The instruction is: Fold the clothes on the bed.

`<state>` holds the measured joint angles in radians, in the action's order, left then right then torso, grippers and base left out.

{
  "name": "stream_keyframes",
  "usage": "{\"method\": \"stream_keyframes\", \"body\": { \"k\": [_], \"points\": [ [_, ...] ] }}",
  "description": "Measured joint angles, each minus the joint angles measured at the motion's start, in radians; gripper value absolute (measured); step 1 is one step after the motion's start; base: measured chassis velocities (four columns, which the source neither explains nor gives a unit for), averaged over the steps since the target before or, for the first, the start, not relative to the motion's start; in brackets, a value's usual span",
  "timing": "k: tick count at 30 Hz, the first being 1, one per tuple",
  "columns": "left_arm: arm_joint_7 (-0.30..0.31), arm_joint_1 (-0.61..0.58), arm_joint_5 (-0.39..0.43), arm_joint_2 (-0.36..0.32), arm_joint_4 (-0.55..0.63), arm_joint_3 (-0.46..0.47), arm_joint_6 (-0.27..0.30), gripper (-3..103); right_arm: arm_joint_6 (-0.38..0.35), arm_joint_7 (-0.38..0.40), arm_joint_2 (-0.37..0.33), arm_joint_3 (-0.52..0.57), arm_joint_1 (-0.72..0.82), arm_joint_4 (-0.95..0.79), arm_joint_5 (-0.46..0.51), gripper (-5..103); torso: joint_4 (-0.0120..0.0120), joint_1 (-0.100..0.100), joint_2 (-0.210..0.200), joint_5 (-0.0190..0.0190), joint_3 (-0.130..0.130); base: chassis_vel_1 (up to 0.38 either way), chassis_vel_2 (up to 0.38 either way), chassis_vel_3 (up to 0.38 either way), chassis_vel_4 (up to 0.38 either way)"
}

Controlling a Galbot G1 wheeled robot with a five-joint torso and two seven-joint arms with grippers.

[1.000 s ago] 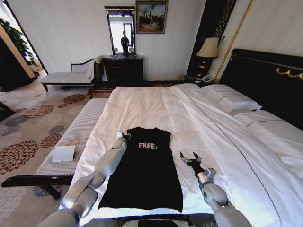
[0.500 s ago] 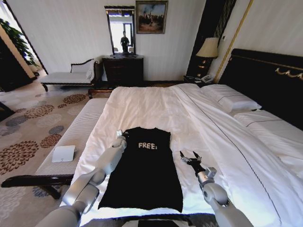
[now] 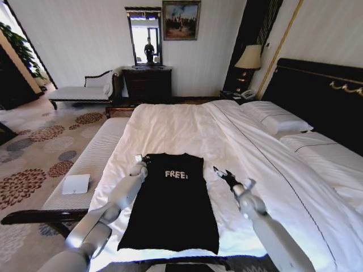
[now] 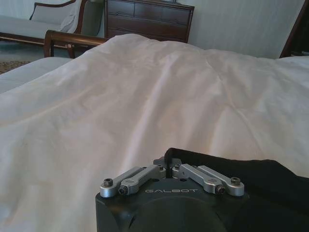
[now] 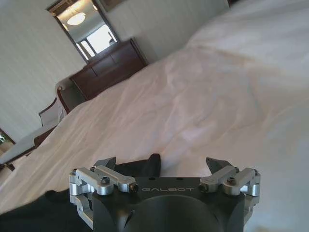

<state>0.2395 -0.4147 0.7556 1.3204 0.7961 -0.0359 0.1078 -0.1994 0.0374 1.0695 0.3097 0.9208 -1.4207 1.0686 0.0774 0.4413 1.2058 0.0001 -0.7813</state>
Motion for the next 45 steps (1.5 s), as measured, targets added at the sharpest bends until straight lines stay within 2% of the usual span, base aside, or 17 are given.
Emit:
{"method": "stream_keyframes", "body": {
  "k": [1,2,5,7,10,28,33,37,39,40,41,42,45],
  "points": [
    [0.001,0.000,0.001,0.002,0.000,-0.002,-0.004,1,-0.012,-0.003,0.028,-0.038,-0.080,0.077,0.019,100,-0.0002,0.000,0.000,0.0002,0.000,0.000,0.000,0.000,0.000],
    [0.001,0.000,0.001,0.002,0.000,-0.002,-0.004,1,-0.012,-0.003,0.028,-0.038,-0.080,0.077,0.019,100,-0.0002,0.000,0.000,0.0002,0.000,0.000,0.000,0.000,0.000],
    [0.004,-0.001,-0.001,0.016,-0.001,-0.001,-0.012,1,-0.020,-0.058,0.084,-0.126,-0.235,0.276,-0.003,100,-0.0011,0.000,0.000,-0.0004,0.000,0.000,0.000,0.000,0.000],
    [0.005,-0.002,-0.001,0.019,-0.001,0.000,-0.013,1,-0.020,-0.071,0.096,-0.136,-0.257,0.313,-0.015,100,-0.0008,0.000,0.000,-0.0001,0.000,0.000,0.000,0.000,0.000],
    [0.006,0.001,-0.001,0.028,-0.009,0.003,-0.016,1,-0.037,-0.105,0.171,-0.134,-0.344,0.464,-0.051,100,-0.0005,0.000,0.000,-0.0002,0.000,0.000,0.000,0.000,0.000],
    [-0.007,-0.002,-0.009,0.035,-0.021,0.016,-0.023,1,-0.040,-0.150,0.228,-0.073,-0.373,0.601,-0.085,101,-0.0003,0.000,0.000,-0.0002,0.000,0.000,0.000,0.000,0.000],
    [-0.013,-0.002,-0.010,0.037,-0.024,0.017,-0.027,1,-0.029,-0.166,0.238,-0.066,-0.385,0.627,-0.089,91,-0.0003,0.000,0.000,0.0000,0.000,0.000,0.000,0.000,0.000],
    [-0.019,-0.007,-0.013,0.037,-0.029,0.019,-0.029,1,-0.025,-0.171,0.239,-0.067,-0.390,0.635,-0.097,71,-0.0002,0.000,0.000,-0.0001,0.000,0.000,0.000,0.000,0.000],
    [-0.021,-0.008,-0.014,0.037,-0.030,0.020,-0.030,1,-0.024,-0.172,0.240,-0.068,-0.391,0.637,-0.100,71,-0.0003,0.000,0.000,-0.0001,0.000,0.000,0.000,0.000,0.000],
    [-0.022,-0.009,-0.014,0.037,-0.033,0.022,-0.031,1,-0.022,-0.173,0.242,-0.068,-0.392,0.638,-0.103,60,-0.0003,0.000,0.000,-0.0001,0.000,0.000,0.000,0.000,0.000],
    [-0.023,-0.009,-0.014,0.037,-0.033,0.022,-0.031,1,-0.021,-0.173,0.242,-0.069,-0.392,0.638,-0.104,60,-0.0004,0.000,0.000,-0.0001,0.000,0.000,0.000,0.000,0.000],
    [-0.023,-0.010,-0.015,0.037,-0.033,0.022,-0.031,1,-0.020,-0.173,0.242,-0.071,-0.392,0.637,-0.105,54,-0.0003,0.000,0.000,-0.0001,0.000,0.000,0.000,0.000,0.000],
    [-0.024,-0.010,-0.015,0.039,-0.035,0.023,-0.031,1,-0.014,-0.173,0.242,-0.075,-0.392,0.633,-0.108,48,-0.0003,0.000,0.000,-0.0001,0.000,0.000,0.000,0.000,0.000]
  ]
}}
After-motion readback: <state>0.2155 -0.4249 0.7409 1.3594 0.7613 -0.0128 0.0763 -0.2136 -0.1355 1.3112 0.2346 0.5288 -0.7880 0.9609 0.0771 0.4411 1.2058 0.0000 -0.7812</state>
